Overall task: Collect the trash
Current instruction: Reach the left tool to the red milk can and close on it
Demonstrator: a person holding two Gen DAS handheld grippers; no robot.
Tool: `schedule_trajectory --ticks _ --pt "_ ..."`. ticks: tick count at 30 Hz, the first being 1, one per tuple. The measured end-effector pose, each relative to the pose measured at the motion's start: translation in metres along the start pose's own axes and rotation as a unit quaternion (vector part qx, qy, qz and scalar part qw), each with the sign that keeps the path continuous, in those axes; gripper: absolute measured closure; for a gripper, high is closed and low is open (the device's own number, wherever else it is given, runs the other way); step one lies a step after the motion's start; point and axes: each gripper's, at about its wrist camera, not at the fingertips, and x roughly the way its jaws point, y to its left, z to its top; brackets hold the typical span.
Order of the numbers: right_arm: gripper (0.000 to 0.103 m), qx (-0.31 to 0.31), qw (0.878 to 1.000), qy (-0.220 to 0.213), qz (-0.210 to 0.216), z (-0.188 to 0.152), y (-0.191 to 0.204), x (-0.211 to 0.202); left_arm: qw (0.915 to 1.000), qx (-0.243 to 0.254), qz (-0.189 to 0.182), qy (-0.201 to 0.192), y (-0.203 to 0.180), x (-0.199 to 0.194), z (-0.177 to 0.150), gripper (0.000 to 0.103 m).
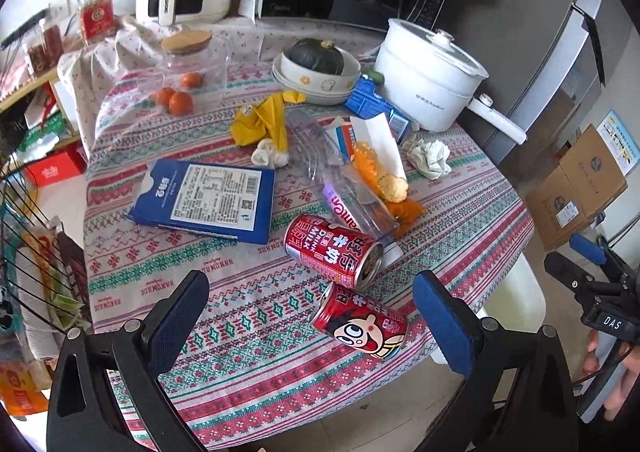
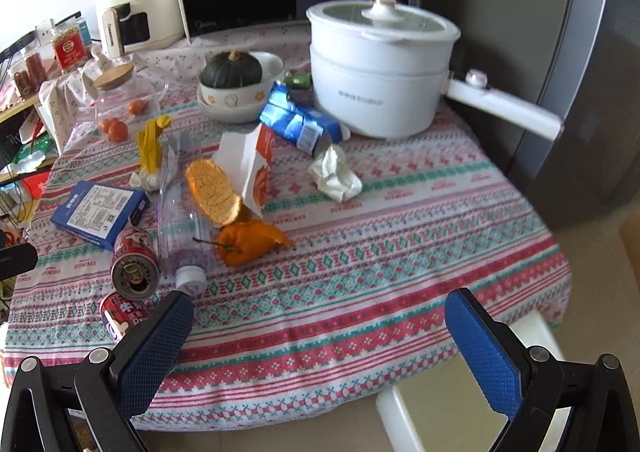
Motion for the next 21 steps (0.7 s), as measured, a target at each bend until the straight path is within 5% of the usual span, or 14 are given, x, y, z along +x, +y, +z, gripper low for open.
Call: schedule_trajectory --ticks 6,11,16,21 --pt "0.0 0.025 0.999 0.035 0.023 0.012 -0.009 0.028 0.995 -0.059 -0.058 0.057 0.004 0.048 0.009 0.008" --pt "0.0 0.038 0.998 0.039 0.027 0.018 -0.007 0.039 0.9892 -0.104 -0.061 0.083 0.001 0.08 0.014 0.011" --pt "0.0 0.025 0.992 0.084 0.094 0.007 0.012 0.051 0.9807 -0.15 -0.069 0.104 0.006 0.101 0.016 0.013" --pt "0.0 0.005 0.99 0.095 0.101 -0.002 0.023 0.051 0.9708 -0.187 -0.085 0.124 0.011 0.117 0.016 0.016"
